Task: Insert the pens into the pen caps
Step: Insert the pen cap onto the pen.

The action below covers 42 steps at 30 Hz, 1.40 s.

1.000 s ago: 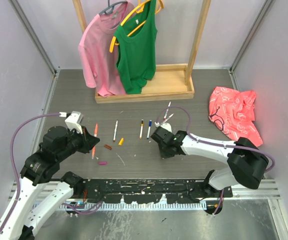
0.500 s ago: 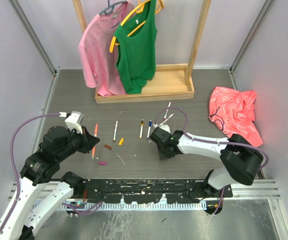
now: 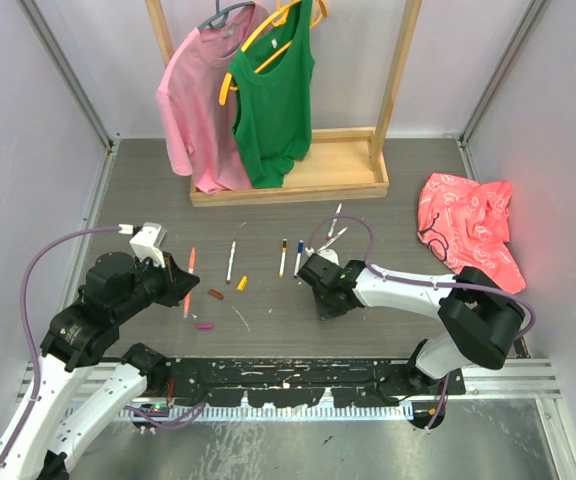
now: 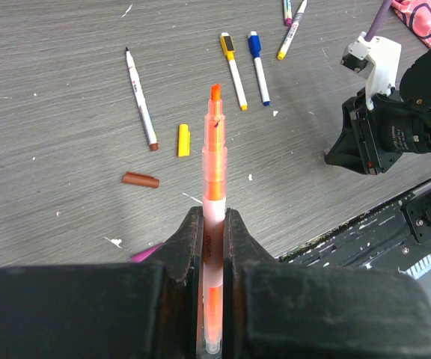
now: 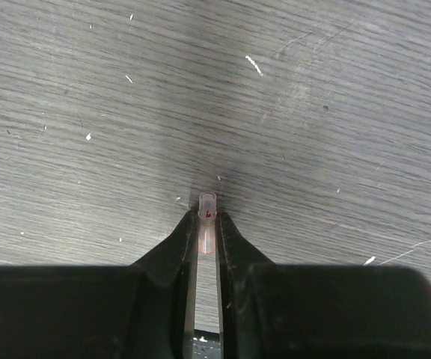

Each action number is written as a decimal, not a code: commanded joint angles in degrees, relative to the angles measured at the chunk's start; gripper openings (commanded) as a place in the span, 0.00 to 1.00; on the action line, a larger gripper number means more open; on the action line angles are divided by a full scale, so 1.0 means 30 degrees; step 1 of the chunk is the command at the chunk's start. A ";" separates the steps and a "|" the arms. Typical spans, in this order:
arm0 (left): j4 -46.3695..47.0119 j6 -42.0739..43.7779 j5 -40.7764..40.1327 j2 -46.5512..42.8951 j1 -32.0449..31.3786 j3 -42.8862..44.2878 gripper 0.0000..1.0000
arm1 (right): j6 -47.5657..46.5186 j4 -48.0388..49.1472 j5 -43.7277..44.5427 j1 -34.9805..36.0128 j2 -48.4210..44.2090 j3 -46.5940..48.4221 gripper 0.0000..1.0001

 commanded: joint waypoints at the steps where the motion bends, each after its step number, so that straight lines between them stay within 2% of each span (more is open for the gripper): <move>1: 0.1050 0.0058 -0.0008 -0.0203 0.0090 0.0090 0.00 | -0.0022 -0.0476 0.0226 0.0068 0.0093 -0.0162 0.11; 8: 0.1275 -0.0105 -0.0264 -0.0702 0.0081 -0.0087 0.00 | -0.0470 -0.0901 0.1451 0.0083 -0.2712 0.0951 0.01; 12: 0.1704 -0.0040 0.0524 -0.1025 0.0073 0.0012 0.00 | -0.1236 -0.0224 0.1105 0.0053 -0.4738 0.1981 0.00; 16: 0.3016 -0.0574 0.1477 -0.1412 0.0094 -0.0020 0.00 | -0.1596 0.1420 0.0387 0.0069 -0.6789 0.2634 0.00; 20: 0.3279 -0.0666 0.2497 -0.0416 0.0092 0.0890 0.00 | -0.1618 0.4279 -0.0477 0.0068 -0.8464 0.2451 0.00; 28: 0.4408 -0.1683 0.4101 0.1386 -0.0201 0.1448 0.00 | -0.0778 0.8332 -0.1622 0.0070 -0.9772 0.2905 0.00; 32: 0.5170 -0.2440 0.3148 0.1370 -0.1543 0.0976 0.00 | 0.0487 1.2164 -0.1081 0.0065 -1.1111 0.1092 0.00; 35: 0.5470 -0.2713 0.1773 0.1591 -0.3364 0.0810 0.00 | 0.1476 1.5144 -0.0313 0.0068 -1.1926 -0.0663 0.00; 42: 0.7081 -0.3155 -0.3102 0.3536 -0.9955 0.0321 0.00 | 0.1522 1.5791 0.0767 0.0068 -1.3308 -0.1792 0.00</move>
